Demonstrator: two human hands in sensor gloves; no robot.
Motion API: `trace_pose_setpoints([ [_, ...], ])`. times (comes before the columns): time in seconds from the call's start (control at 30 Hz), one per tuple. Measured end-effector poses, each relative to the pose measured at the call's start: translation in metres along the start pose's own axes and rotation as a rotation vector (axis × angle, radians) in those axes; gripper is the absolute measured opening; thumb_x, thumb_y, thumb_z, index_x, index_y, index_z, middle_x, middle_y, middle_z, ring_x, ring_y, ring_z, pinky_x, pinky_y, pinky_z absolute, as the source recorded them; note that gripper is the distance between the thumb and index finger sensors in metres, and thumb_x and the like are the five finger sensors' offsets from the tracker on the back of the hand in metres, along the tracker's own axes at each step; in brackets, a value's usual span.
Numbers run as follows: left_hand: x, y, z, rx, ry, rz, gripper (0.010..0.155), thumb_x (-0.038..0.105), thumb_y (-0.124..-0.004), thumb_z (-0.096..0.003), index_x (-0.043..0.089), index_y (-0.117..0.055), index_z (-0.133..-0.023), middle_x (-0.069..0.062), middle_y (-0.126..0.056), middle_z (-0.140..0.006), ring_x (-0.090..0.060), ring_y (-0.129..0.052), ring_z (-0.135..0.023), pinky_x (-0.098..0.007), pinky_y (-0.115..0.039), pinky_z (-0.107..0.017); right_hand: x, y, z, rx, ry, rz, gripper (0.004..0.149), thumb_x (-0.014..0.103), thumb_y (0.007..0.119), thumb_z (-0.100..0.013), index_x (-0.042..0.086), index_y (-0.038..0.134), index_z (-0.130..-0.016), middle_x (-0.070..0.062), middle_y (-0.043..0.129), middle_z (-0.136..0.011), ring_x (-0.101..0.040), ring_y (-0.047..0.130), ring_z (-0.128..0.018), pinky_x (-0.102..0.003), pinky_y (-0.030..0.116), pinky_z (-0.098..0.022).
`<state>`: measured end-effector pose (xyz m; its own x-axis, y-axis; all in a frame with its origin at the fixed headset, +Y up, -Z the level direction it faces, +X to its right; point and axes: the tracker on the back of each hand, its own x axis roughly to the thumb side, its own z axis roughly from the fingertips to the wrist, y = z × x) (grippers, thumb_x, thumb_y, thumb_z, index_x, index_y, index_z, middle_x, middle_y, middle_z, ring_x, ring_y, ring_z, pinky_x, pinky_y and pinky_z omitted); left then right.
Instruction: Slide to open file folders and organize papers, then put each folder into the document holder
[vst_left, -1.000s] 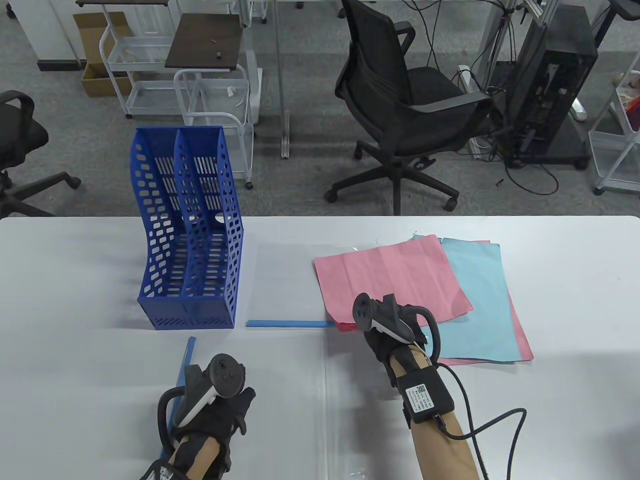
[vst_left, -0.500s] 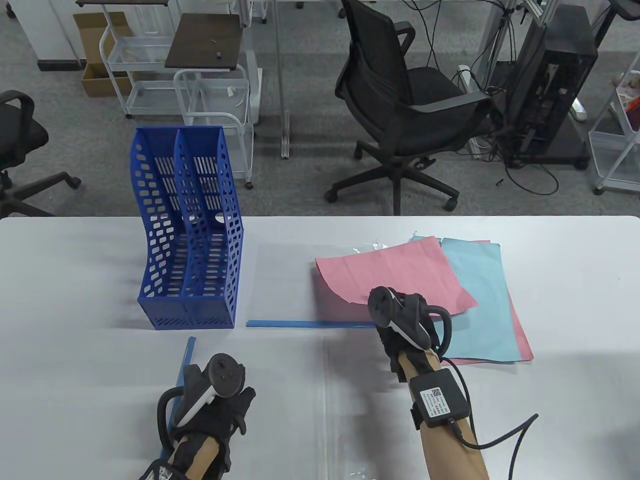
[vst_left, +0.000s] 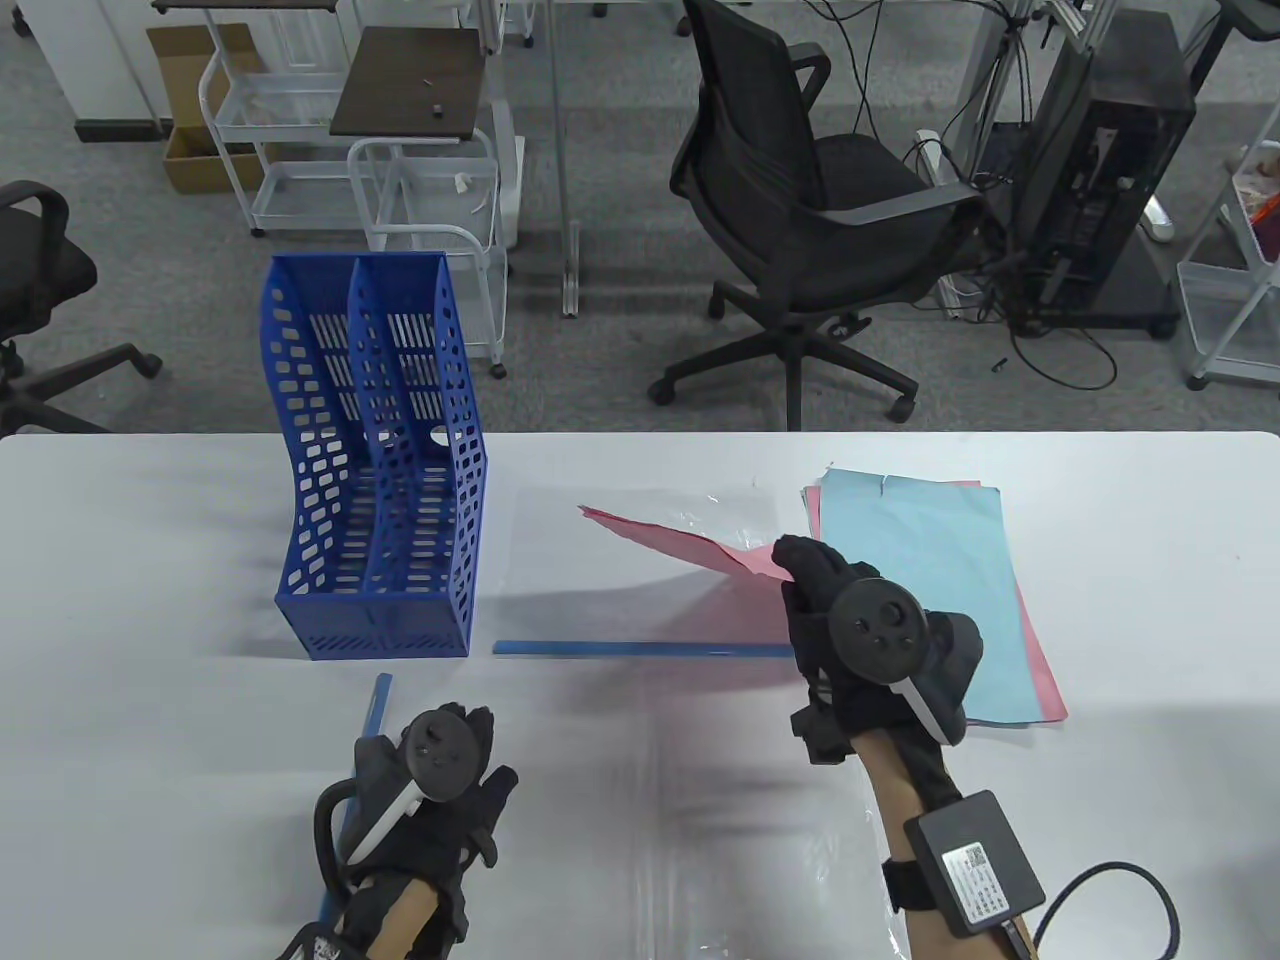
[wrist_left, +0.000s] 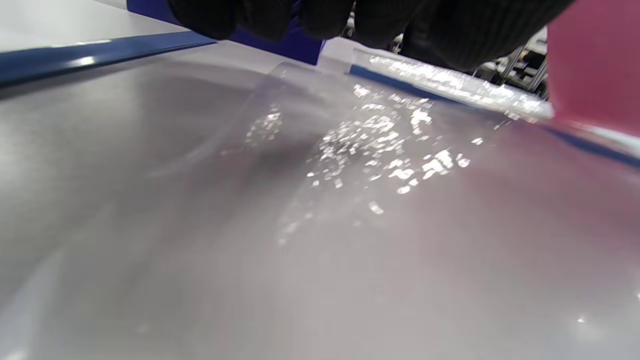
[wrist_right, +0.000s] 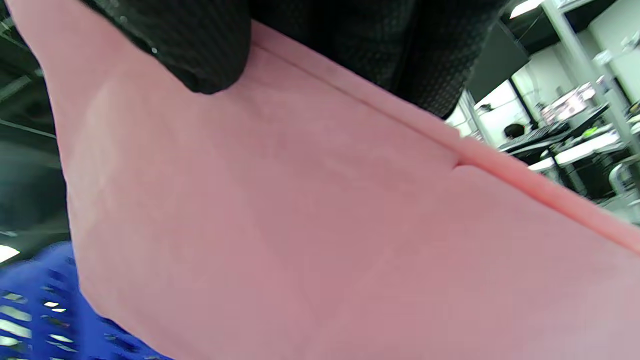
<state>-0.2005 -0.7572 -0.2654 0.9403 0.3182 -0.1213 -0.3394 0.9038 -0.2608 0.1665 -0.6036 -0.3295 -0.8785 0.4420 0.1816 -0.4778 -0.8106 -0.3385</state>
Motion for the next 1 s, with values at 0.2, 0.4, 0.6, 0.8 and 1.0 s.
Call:
trace_pose_setpoints([
  [0.2, -0.006, 0.011, 0.006, 0.073, -0.106, 0.156, 0.086, 0.061, -0.076, -0.0438, 0.036, -0.033, -0.114, 0.005, -0.041, -0.124, -0.031, -0.047, -0.117, -0.055, -0.052, -0.083, 0.014, -0.015, 0.028, 0.141, -0.066, -0.369, 0.045, 0.037, 0.076, -0.042, 0.026, 0.083, -0.084, -0.003, 0.098, -0.083, -0.024, 0.105, -0.069, -0.046, 0.082, -0.063],
  [0.4, -0.013, 0.023, 0.007, 0.148, -0.409, 0.518, 0.092, 0.06, -0.081, -0.0418, 0.035, -0.029, -0.113, 0.005, -0.038, -0.123, -0.029, -0.041, -0.119, -0.056, -0.046, -0.084, 0.008, -0.004, 0.044, 0.316, -0.085, -0.726, 0.045, 0.036, 0.076, -0.043, 0.024, 0.082, -0.086, -0.005, 0.097, -0.084, -0.025, 0.104, -0.069, -0.047, 0.081, -0.063],
  [0.6, -0.015, 0.022, -0.002, -0.098, -0.692, 0.901, 0.067, 0.047, -0.086, -0.044, 0.032, -0.064, -0.106, 0.001, -0.08, -0.106, -0.026, -0.095, -0.091, -0.052, -0.074, -0.071, -0.001, 0.014, 0.052, 0.439, -0.054, -0.948, 0.045, 0.036, 0.075, -0.044, 0.023, 0.081, -0.086, -0.005, 0.095, -0.085, -0.027, 0.103, -0.071, -0.049, 0.08, -0.064],
  [0.8, -0.013, 0.011, -0.007, -0.117, -0.64, 1.003, 0.045, 0.039, -0.082, -0.0466, 0.028, -0.087, -0.09, 0.0, -0.103, -0.078, -0.019, -0.111, -0.058, -0.043, -0.089, -0.053, -0.007, 0.025, 0.055, 0.41, 0.004, -0.971, 0.049, 0.04, 0.076, -0.044, 0.024, 0.077, -0.09, -0.006, 0.092, -0.089, -0.028, 0.101, -0.074, -0.052, 0.08, -0.063],
  [1.0, -0.012, 0.009, -0.006, -0.097, -0.618, 1.047, 0.044, 0.039, -0.083, -0.0459, 0.029, -0.089, -0.088, 0.001, -0.104, -0.074, -0.018, -0.113, -0.054, -0.042, -0.091, -0.05, -0.022, 0.036, 0.056, 0.384, 0.099, -0.993, 0.079, 0.053, 0.082, -0.038, 0.017, 0.052, -0.102, -0.01, 0.076, -0.1, -0.035, 0.093, -0.081, -0.055, 0.077, -0.064],
])
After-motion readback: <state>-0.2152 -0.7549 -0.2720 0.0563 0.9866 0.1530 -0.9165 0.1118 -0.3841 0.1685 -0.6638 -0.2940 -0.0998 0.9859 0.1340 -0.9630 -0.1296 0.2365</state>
